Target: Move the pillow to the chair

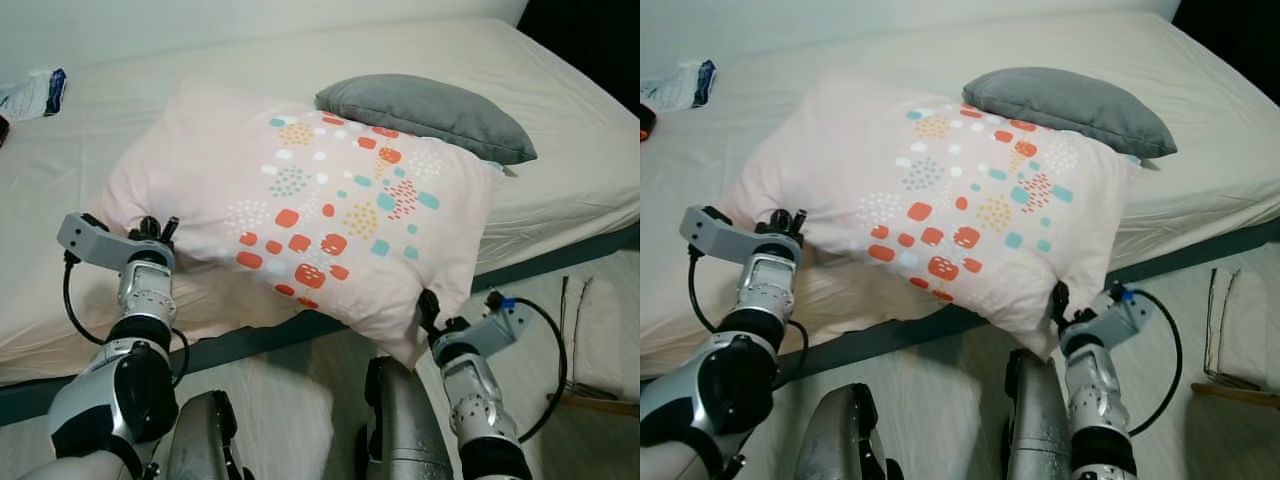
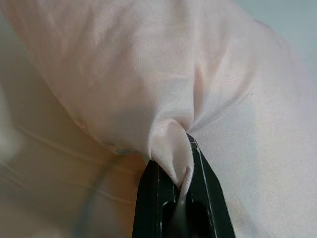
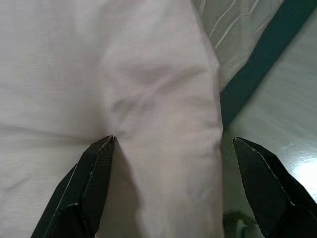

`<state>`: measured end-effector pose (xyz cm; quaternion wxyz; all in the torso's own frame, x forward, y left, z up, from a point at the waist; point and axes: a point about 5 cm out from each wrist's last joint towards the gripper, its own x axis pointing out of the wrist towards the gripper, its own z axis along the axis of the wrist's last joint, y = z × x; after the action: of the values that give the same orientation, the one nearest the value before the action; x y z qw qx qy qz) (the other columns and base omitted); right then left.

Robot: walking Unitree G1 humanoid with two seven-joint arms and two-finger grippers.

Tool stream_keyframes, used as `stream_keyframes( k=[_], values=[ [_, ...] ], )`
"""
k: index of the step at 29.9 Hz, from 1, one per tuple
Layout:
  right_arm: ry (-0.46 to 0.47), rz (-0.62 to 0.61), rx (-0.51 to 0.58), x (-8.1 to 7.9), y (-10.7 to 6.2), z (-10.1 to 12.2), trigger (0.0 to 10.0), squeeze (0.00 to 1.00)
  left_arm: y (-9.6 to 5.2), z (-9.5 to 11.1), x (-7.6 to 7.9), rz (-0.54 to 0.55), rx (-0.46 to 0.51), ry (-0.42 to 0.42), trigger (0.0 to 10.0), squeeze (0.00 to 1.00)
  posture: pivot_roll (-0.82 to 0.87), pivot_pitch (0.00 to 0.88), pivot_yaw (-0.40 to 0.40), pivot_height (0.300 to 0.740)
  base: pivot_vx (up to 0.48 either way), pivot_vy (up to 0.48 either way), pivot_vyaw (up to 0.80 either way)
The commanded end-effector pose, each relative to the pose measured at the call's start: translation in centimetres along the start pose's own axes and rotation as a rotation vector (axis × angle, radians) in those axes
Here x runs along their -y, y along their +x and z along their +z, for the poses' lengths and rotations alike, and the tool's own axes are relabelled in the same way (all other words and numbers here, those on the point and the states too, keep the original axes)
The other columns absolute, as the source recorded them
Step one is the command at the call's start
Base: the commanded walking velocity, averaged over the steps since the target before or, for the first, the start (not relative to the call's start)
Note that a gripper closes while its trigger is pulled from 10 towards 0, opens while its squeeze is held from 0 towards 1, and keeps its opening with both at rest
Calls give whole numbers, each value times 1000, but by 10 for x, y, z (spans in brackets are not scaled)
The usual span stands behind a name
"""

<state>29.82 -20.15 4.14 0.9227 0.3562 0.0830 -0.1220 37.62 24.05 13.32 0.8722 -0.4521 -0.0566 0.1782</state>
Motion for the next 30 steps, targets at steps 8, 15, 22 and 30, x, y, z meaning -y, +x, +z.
stream_keyframes(
  k=[8,15,22,30],
  values=[
    [119,164,-40,-14,7,-7,10000,0,3,27,-4,18,112,4,0,0,-26,182,24,560,0,0,0],
    [150,328,-80,-31,7,-10,10000,1000,3,26,-5,20,115,1,0,0,-18,191,19,560,0,0,0],
    [184,433,-106,-42,8,-14,10000,1000,2,26,-6,27,115,0,0,0,-19,194,28,560,0,0,0],
    [9,547,-170,-71,9,-25,10000,271,2,23,-4,28,105,1,0,0,-20,195,31,560,0,0,0]
  ],
)
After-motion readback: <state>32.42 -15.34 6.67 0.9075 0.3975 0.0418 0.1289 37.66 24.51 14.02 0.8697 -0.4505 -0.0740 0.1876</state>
